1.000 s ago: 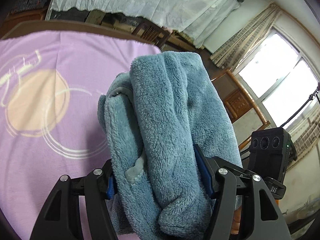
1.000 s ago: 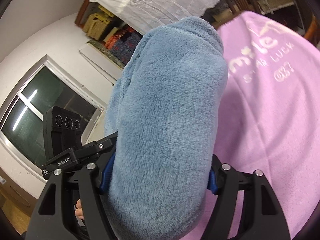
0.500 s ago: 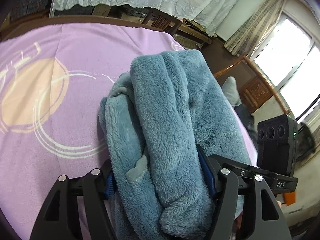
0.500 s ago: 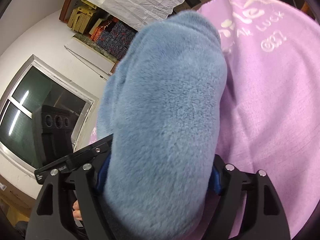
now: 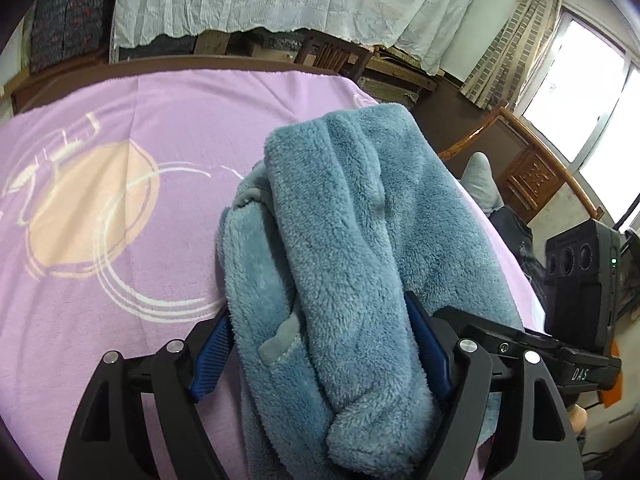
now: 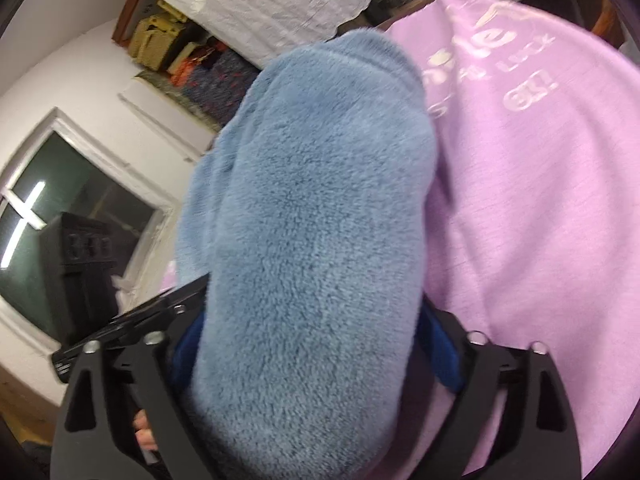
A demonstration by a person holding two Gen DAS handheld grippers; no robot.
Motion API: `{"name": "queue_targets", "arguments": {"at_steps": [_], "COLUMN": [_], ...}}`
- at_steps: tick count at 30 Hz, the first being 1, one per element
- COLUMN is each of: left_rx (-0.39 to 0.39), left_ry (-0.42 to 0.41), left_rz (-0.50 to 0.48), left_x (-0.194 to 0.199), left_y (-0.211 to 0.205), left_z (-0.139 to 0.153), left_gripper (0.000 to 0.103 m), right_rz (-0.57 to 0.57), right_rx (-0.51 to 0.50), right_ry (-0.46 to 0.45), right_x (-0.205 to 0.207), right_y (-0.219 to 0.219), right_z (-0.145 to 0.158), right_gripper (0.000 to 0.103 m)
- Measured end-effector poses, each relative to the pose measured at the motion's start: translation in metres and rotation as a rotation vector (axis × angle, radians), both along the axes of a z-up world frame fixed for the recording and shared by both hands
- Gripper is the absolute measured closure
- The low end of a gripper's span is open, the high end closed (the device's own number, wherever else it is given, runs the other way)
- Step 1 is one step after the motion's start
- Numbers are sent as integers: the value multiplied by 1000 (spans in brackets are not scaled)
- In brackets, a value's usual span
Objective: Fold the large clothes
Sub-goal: 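Lower the bundle onto the blanket and open both tools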
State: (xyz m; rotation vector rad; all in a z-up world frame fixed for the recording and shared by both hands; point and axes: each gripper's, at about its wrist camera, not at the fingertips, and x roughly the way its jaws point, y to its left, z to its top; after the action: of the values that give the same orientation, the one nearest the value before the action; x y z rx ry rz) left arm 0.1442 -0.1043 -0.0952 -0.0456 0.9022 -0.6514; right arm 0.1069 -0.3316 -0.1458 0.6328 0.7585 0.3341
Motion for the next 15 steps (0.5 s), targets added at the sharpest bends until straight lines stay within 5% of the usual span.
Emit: {"name": "queue_targets", "arguments": {"at_steps": [15], "left_rx": [121], "left_ry": [-224], "left_rz": [101], "left_x": [-60], "left_y": [17], "left_z": [33], "left_gripper": [22], "right_rz": [-154], "right_rx": [-315], "right_ry": [-156], "right_x": [-67], "right_y": [18], "right_z": [54], "right_gripper": [12]}}
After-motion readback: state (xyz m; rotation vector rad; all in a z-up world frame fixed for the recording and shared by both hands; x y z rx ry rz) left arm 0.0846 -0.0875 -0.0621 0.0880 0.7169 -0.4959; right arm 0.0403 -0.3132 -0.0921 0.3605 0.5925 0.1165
